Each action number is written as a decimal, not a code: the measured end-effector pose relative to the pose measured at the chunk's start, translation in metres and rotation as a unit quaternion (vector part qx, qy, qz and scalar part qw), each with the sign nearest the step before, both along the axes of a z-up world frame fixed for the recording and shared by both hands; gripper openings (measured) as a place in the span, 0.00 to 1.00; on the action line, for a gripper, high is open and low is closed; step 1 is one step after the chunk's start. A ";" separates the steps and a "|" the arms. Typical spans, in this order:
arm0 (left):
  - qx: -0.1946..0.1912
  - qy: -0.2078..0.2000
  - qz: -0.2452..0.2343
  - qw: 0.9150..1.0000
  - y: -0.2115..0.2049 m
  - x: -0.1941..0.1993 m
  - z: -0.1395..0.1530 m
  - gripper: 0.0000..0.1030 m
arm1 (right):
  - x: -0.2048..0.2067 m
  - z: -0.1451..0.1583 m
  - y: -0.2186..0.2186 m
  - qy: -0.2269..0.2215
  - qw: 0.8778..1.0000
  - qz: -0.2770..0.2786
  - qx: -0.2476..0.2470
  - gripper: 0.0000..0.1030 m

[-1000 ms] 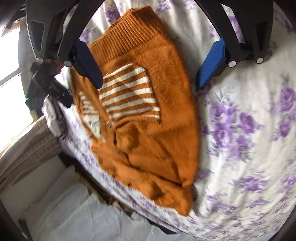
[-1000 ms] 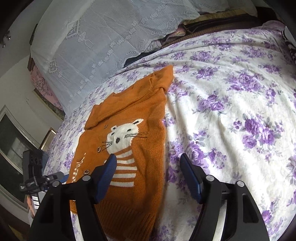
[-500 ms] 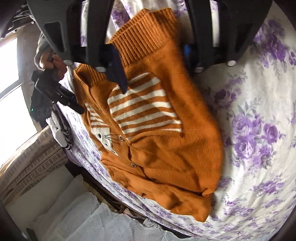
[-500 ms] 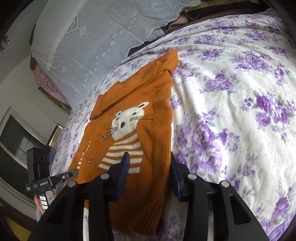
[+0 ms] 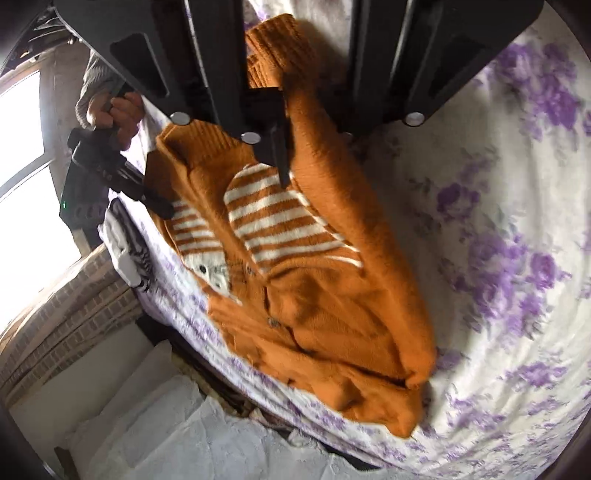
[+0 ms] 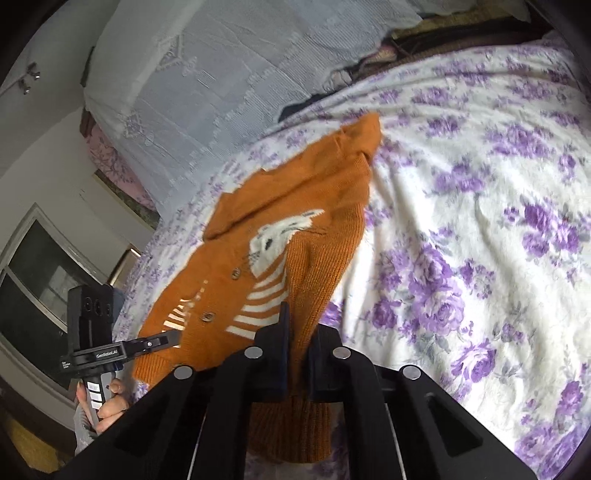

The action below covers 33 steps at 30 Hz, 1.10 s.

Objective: Fold small clothes
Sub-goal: 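Grasp the ribbed hem of the orange cardigan with both grippers, then lift the hem with both grippers and fold it over toward the collar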

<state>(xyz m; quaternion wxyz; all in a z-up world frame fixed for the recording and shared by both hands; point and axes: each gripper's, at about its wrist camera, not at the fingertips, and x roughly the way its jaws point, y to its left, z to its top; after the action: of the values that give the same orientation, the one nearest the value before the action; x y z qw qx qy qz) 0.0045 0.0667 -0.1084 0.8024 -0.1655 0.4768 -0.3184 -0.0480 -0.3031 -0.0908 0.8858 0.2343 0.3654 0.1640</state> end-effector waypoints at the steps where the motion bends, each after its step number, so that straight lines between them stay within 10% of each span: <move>1: -0.003 -0.005 0.002 1.000 0.002 -0.001 0.003 0.06 | -0.004 0.003 0.000 -0.008 1.000 0.001 0.004 0.07; 8: 0.001 0.004 0.004 1.000 0.020 -0.012 0.004 0.06 | -0.015 -0.004 -0.004 0.020 0.999 0.008 0.027 0.07; 14: -0.013 0.052 0.000 0.999 0.021 -0.003 -0.015 0.14 | -0.009 -0.015 0.003 0.060 0.998 0.025 0.021 0.26; 17: -0.005 0.047 -0.004 0.999 0.016 -0.005 -0.015 0.14 | -0.013 -0.015 0.004 0.053 0.998 0.025 0.019 0.10; 33: 0.022 -0.007 -0.011 1.000 0.009 0.016 0.038 0.05 | 0.006 0.035 -0.002 0.012 0.998 0.044 0.053 0.08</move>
<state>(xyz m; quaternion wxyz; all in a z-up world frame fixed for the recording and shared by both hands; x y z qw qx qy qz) 0.0202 0.0758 -0.0701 0.8053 -0.1402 0.4803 -0.3181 -0.0422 -0.3049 -0.0559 0.8597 0.2661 0.3769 0.2191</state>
